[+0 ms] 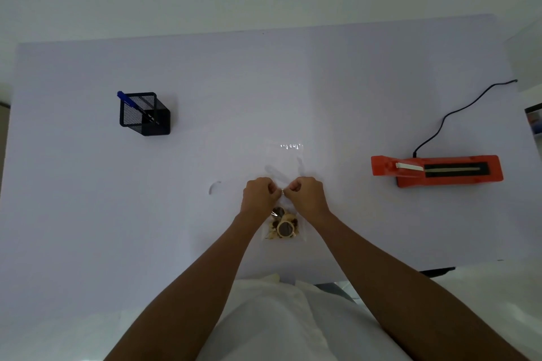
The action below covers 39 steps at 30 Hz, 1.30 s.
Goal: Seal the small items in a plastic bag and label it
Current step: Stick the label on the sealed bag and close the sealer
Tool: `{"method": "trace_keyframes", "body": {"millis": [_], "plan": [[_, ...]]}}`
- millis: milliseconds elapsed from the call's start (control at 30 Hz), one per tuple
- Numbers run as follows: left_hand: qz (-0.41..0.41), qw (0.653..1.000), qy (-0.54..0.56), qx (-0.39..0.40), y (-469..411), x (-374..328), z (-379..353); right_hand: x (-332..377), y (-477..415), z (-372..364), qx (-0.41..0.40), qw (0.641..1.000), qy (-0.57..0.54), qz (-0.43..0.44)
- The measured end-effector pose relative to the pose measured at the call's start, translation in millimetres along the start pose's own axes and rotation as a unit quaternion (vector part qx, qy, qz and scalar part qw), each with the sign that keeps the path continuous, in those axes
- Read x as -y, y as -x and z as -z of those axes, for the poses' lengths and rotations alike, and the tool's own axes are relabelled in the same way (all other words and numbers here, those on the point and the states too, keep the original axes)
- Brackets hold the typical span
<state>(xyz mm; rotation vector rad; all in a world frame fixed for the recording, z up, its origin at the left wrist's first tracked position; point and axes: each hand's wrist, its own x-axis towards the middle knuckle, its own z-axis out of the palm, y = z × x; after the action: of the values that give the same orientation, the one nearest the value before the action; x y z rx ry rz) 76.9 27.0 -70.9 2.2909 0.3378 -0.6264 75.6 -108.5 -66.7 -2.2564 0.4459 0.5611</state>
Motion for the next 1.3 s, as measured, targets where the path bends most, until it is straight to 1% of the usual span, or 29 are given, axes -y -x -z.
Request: {"method": "trace_keyframes", "body": {"millis": [200,400,533,667,800,1033,1167,1300], "plan": [[-0.009,1.000,-0.014,0.000,2,-1,0,2,1,-1,-0.004,1.000,0.005,0.008],[-0.018,0.998,-0.063,-0.017,7,1,-4,4,2,-5,-0.006,1.000,0.015,-0.002],[0.026,0.994,-0.090,-0.051,10,7,-2,-1,1,-3,-0.025,1.000,-0.005,-0.016],[0.074,0.994,-0.059,-0.050,8,5,-2,-4,-2,1,-0.027,0.998,-0.043,-0.027],[0.090,0.994,-0.043,-0.044,5,6,-1,-9,-5,2,-0.019,0.998,-0.053,-0.021],[0.077,0.996,-0.035,-0.030,2,10,0,-15,-6,-2,-0.054,0.995,-0.084,-0.030],[0.059,0.997,-0.043,-0.021,1,12,2,-9,-3,-14,-0.058,0.997,-0.022,-0.036],[0.054,0.998,-0.042,-0.014,1,12,3,-12,-5,-15,-0.062,0.997,-0.036,-0.034]]}}
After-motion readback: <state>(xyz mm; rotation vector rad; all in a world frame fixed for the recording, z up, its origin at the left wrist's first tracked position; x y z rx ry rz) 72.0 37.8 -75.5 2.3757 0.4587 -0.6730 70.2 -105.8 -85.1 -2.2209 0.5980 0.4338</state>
